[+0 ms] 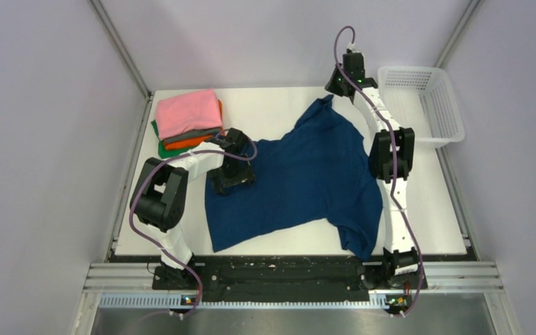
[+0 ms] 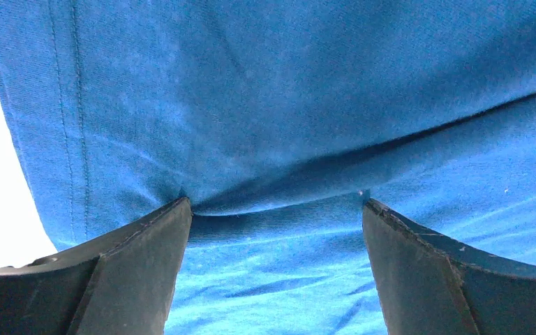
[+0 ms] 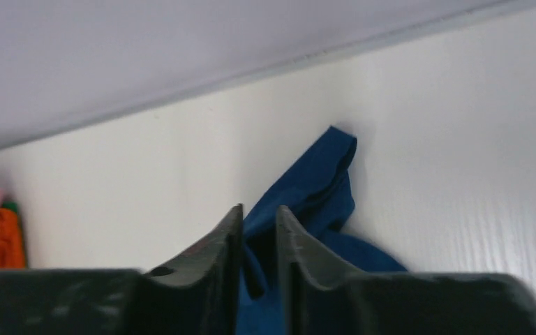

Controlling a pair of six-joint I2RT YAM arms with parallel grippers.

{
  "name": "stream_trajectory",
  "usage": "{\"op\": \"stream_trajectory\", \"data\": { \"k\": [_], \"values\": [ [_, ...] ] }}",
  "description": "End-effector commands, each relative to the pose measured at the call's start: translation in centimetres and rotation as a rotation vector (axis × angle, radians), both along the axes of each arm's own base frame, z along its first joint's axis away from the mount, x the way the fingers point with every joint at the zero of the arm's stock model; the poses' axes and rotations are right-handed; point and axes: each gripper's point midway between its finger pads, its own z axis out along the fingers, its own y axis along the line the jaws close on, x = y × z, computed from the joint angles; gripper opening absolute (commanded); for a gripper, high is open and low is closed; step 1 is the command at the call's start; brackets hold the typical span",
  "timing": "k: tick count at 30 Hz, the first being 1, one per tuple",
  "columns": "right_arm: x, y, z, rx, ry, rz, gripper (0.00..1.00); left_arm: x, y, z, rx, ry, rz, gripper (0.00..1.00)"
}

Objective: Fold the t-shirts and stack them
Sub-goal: Flatten out the tshirt

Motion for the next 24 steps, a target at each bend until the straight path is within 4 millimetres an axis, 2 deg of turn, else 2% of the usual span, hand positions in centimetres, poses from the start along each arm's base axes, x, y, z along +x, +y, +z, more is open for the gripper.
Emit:
{"op": "stream_trajectory", "data": {
  "k": [1,3,4,5,7,9,12,13,17,20,24],
  "values": [
    [2.5,2.3,10.4,0.176,-0.310,0.145,0.32,-0.6,1.0,-1.3,0.041,0.024,0.002,0.97],
    [1.7,2.5,9.7,0.149,-0.278,0.187,0.34,-0.6,1.0,-1.0,0.039,0.014,0.003,0.97],
    [0.9,2.2,8.4,0.119,-0.233,0.197,0.35,-0.6,1.0,-0.8,0.037,0.008,0.003,0.97],
    [-0.2,1.6,8.0,0.081,-0.197,0.193,0.35,-0.6,1.0,-0.7,0.036,0.003,0.003,0.97],
    [-2.3,0.1,6.2,-0.003,-0.146,0.172,0.43,-0.4,0.8,-0.4,0.026,-0.010,-0.002,0.97],
    [-4.8,-1.4,3.3,-0.081,-0.080,0.164,0.53,-0.2,0.6,-0.1,0.014,-0.018,-0.012,0.97],
    [-8.5,-2.8,-0.8,-0.149,0.034,0.169,0.59,0.0,0.2,0.0,-0.002,-0.020,-0.024,0.97],
    [-9.8,-3.1,-2.7,-0.169,0.082,0.168,0.60,0.0,0.2,0.0,-0.004,-0.021,-0.027,0.97],
    [-13.5,-4.6,-7.2,-0.242,0.209,0.130,0.57,-0.1,0.2,0.0,-0.004,-0.021,-0.032,0.97],
    [-16.6,-6.2,-9.6,-0.263,0.299,0.049,0.47,-0.4,0.3,0.1,-0.008,-0.028,-0.027,0.97],
    [-23.6,-7.7,-11.7,-0.250,0.418,-0.035,0.41,-1.6,0.7,-0.1,-0.010,-0.018,-0.011,0.97]
  ]
}}
